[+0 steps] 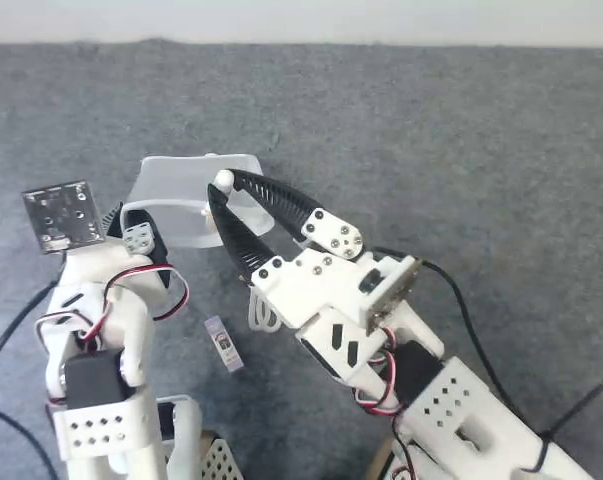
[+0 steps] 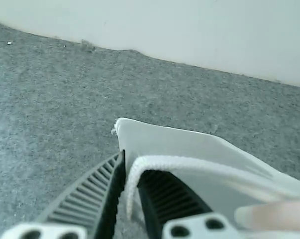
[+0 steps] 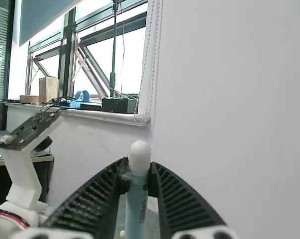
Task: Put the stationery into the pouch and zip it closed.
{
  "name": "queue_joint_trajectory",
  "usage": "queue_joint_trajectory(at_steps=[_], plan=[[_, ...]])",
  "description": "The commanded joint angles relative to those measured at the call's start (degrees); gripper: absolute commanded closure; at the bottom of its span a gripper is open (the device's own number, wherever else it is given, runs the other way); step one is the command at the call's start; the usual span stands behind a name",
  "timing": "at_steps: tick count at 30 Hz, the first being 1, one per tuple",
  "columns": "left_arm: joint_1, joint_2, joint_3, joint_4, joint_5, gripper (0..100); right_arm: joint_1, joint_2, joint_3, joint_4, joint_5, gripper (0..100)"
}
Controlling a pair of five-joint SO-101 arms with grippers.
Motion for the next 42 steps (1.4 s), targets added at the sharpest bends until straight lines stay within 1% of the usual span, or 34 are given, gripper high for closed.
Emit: queue_joint_trajectory(at_steps=[1,4,14,18,24,31,40,42], plan=[[-0.2,-1.1,-3.4,0.1,-0.4,99,-0.5,0.7,0.6,-2.5,3.0,99.2],[-0.2,-1.1,-3.4,0.1,-0.4,99,-0.7,0.2,2.5,-2.6,5.3,99.2],[-0.2,-1.1,-3.4,0.1,-0.4,99,-0.9,-4.4,9.8,-2.1,5.9,99.2],[-0.2,-1.1,-3.4,0.1,-0.4,99,-0.9,-4.6,10.4,-1.4,5.9,99.2],[0.1,-1.1,-3.3,0.0,-0.4,99,-2.2,-4.6,10.0,4.2,5.8,99.2],[0.1,-1.1,-3.2,-0.1,-0.4,99,-2.4,-4.4,10.0,4.5,5.8,99.2],[0.1,-1.1,-3.2,-0.1,-0.4,99,-2.4,4.0,7.2,4.5,5.8,99.1],[0.1,-1.1,-3.2,-0.1,-0.4,99,-2.4,4.3,7.4,4.6,5.8,95.6]])
